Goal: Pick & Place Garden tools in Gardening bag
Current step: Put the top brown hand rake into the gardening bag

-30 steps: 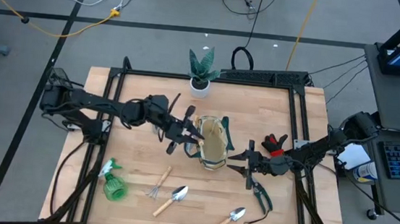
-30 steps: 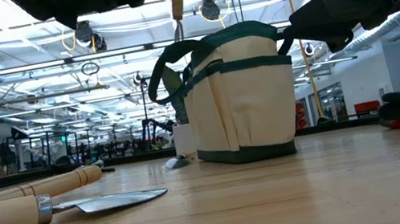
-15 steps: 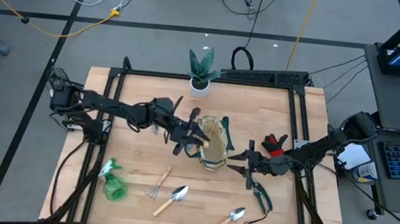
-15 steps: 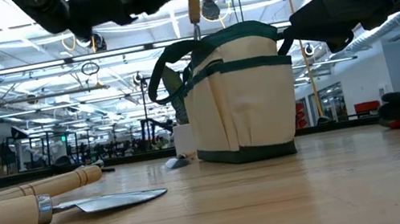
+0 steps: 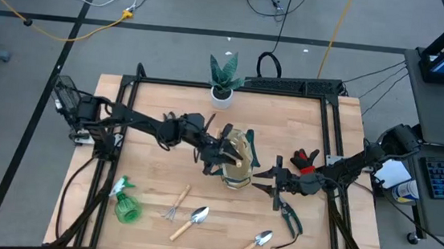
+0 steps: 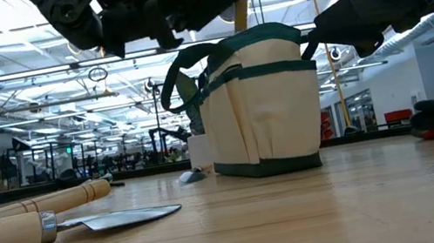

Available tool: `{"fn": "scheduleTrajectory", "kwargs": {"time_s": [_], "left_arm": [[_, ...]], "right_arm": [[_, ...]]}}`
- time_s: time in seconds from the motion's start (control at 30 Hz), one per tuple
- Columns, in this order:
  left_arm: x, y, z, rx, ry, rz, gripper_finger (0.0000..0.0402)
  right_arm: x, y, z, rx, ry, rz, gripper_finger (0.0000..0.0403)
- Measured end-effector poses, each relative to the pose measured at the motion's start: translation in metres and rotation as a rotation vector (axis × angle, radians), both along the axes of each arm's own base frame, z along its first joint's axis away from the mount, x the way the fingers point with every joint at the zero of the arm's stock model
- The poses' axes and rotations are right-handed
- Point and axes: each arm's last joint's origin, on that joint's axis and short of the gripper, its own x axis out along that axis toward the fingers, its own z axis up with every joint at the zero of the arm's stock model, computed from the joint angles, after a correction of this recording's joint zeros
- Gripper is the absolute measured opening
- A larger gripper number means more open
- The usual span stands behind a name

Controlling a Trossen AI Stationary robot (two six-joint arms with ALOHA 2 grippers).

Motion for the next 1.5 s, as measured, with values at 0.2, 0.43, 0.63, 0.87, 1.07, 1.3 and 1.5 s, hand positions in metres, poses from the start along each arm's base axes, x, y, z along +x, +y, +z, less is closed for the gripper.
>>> {"fn": "scheduleTrajectory", "kwargs": {"time_s": [0.2, 0.43, 0.63, 0.87, 1.07, 1.3, 1.5], "left_arm": [[0.0, 0.0, -0.009, -0.014, 0.089, 0.0, 0.0072], [-0.003, 0.004, -0.023, -0.035, 0.249, 0.014, 0.0072], [-0.005, 0.011, -0.029, -0.043, 0.317, 0.033, 0.0072], [-0.009, 0.019, -0.036, -0.013, 0.378, 0.05, 0.0072], [-0.012, 0.019, -0.043, -0.017, 0.456, 0.05, 0.0072], [-0.014, 0.02, -0.047, -0.004, 0.512, 0.125, 0.0072], [-0.015, 0.018, -0.049, 0.005, 0.537, 0.139, 0.0098]], "right_arm": [[0.0, 0.0, -0.001, -0.003, 0.006, 0.0, 0.0134], [0.0, 0.0, -0.001, -0.003, 0.005, 0.0, 0.0134], [0.0, 0.0, 0.0, -0.002, 0.005, 0.0, 0.0134], [0.0, 0.0, 0.0, -0.002, 0.005, 0.0, 0.0134], [0.0, 0.0, 0.0, -0.002, 0.004, 0.0, 0.0134], [0.0, 0.0, 0.0, -0.002, 0.004, 0.0, 0.0134], [0.0, 0.0, 0.0, -0.002, 0.004, 0.0, 0.0134]]}}
